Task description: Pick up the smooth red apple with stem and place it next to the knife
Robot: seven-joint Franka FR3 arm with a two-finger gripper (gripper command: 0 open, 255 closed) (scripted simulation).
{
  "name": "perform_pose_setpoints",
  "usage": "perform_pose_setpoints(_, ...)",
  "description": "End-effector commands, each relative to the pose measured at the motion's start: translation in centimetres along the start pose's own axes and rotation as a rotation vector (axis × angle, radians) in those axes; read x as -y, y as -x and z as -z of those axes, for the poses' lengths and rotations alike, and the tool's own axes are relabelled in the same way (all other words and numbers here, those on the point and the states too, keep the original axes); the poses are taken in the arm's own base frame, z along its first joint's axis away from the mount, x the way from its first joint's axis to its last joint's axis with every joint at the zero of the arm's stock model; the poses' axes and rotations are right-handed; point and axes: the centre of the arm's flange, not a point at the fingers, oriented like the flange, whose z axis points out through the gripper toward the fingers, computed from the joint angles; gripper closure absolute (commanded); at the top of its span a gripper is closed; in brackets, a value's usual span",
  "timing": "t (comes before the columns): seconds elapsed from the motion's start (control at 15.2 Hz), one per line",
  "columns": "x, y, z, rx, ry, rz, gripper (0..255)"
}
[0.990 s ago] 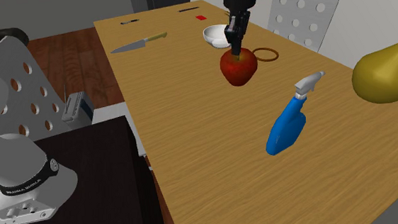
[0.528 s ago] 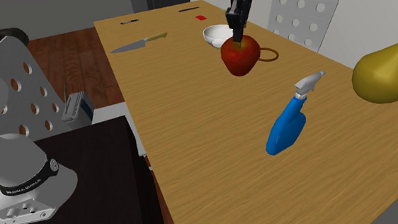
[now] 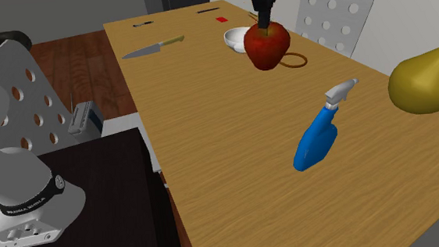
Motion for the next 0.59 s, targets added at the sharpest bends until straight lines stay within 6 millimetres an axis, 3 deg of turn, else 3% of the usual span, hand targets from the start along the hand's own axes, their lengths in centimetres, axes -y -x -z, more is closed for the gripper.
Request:
perform_pose_setpoints(0.0, -0.1, -0.1, 1.0, 0.0, 0.0, 0.0, 255)
perform_pose_setpoints(0.13, 0.0, -0.1, 2.0, 0.0, 0.0, 0.0, 255)
perform_pose_setpoints(0.53, 0.9, 7.8, 2.1, 0.0, 0.0, 0.0, 255)
